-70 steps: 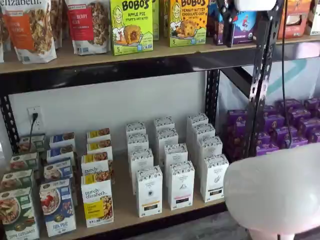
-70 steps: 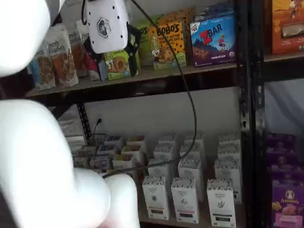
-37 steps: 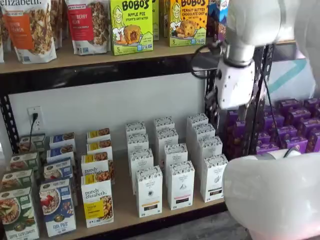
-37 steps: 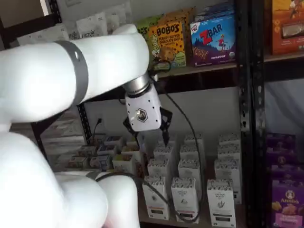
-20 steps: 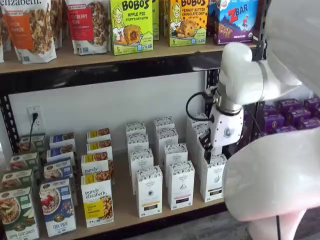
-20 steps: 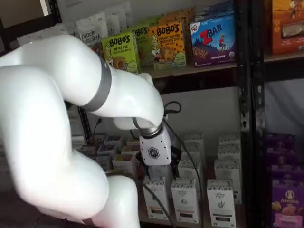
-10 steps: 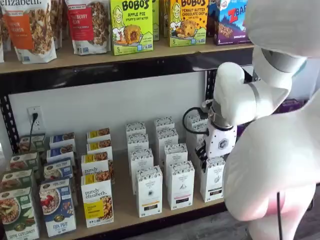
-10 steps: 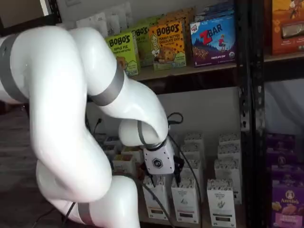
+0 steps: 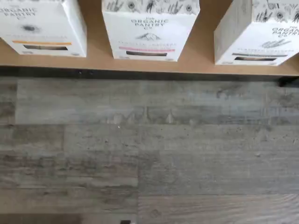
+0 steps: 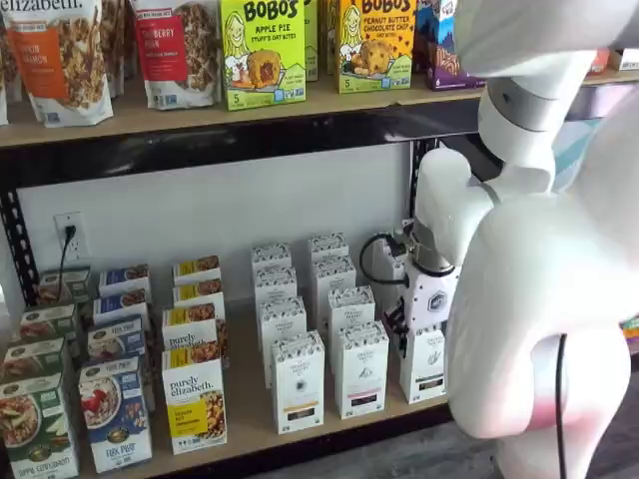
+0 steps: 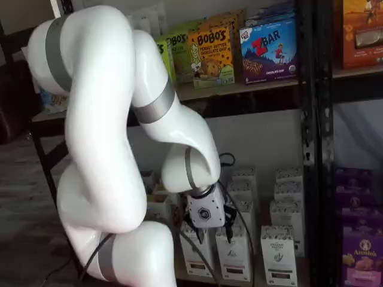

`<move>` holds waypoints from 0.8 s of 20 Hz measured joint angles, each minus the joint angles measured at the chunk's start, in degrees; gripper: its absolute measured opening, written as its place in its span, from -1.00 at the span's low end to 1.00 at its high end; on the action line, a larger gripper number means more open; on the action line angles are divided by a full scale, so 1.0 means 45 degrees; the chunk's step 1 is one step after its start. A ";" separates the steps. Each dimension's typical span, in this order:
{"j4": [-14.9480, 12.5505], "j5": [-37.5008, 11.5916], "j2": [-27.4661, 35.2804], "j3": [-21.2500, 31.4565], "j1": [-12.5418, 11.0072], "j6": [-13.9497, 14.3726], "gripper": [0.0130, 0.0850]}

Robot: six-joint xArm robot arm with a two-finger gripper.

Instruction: Pick up the white box with a green strip in the middle, on the bottom shelf, the sixth box from the left

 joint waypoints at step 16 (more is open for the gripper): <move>0.0227 -0.2470 0.5745 -0.3509 -0.1504 -0.1647 1.00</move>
